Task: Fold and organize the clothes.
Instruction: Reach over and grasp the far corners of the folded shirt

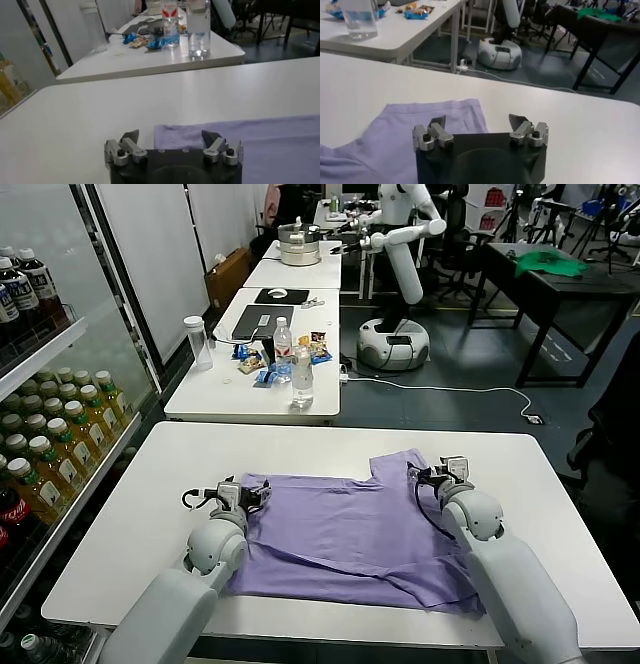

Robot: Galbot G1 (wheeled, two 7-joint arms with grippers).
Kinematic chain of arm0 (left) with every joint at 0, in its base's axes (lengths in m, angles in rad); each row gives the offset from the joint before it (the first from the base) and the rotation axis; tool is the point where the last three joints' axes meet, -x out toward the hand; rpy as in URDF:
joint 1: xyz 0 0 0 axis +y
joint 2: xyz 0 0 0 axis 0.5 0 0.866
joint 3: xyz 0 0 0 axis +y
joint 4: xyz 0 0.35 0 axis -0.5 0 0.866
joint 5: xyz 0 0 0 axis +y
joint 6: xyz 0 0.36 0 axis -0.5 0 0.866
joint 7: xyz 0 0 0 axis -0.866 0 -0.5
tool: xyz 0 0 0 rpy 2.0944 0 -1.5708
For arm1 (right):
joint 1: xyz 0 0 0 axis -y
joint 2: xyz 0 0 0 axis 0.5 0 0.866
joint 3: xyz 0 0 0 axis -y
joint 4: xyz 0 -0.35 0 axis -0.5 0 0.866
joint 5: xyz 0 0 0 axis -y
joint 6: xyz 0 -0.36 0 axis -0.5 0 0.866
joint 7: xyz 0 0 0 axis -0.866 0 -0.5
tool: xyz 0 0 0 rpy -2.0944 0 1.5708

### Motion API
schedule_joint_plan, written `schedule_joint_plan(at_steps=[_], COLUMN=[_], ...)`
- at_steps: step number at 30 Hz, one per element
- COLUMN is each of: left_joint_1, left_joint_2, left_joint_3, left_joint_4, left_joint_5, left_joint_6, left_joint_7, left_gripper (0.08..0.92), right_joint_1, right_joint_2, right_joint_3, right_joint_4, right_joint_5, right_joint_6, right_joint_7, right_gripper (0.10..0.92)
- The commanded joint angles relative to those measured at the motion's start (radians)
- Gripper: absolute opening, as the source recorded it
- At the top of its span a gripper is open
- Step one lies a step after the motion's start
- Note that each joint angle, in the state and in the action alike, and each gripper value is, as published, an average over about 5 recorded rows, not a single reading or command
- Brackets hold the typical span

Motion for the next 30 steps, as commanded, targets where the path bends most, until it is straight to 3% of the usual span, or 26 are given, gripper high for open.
schedule_joint_plan(at_steps=[1, 5, 12, 23, 27, 30], left_joint_1=[-0.026, -0.024, -0.010, 0.013, 0.043, 0.074], left_joint_2=[-0.001, 0.006, 0.016, 0.044, 0.067, 0.084], left_joint_3=[0.016, 0.016, 0.013, -0.009, -0.021, -0.034], left_joint_4=[0.045, 0.047, 0.040, -0.033, -0.107, -0.171], left_joint_5=[-0.027, -0.042, -0.065, -0.118, -0.134, -0.150], left_joint_6=[0.011, 0.011, 0.010, -0.079, -0.125, -0.139], left_joint_7=[0.014, 0.015, 0.018, 0.047, 0.054, 0.056], left_gripper=[0.807, 0.715, 0.499, 0.163, 0.099, 0.090], right_joint_1=[0.069, 0.066, 0.055, -0.009, -0.052, -0.091], right_joint_2=[0.013, 0.013, 0.006, -0.040, -0.076, -0.110], right_joint_3=[-0.043, -0.058, -0.064, -0.021, 0.015, 0.047], right_joint_4=[-0.129, -0.136, -0.114, 0.055, 0.160, 0.251], right_joint_5=[0.022, 0.017, 0.033, 0.096, 0.117, 0.132], right_joint_6=[-0.003, -0.002, -0.001, 0.002, 0.003, 0.002], right_joint_7=[-0.025, -0.035, -0.048, -0.049, -0.043, -0.038], right_gripper=[0.818, 0.744, 0.538, 0.226, 0.127, 0.111])
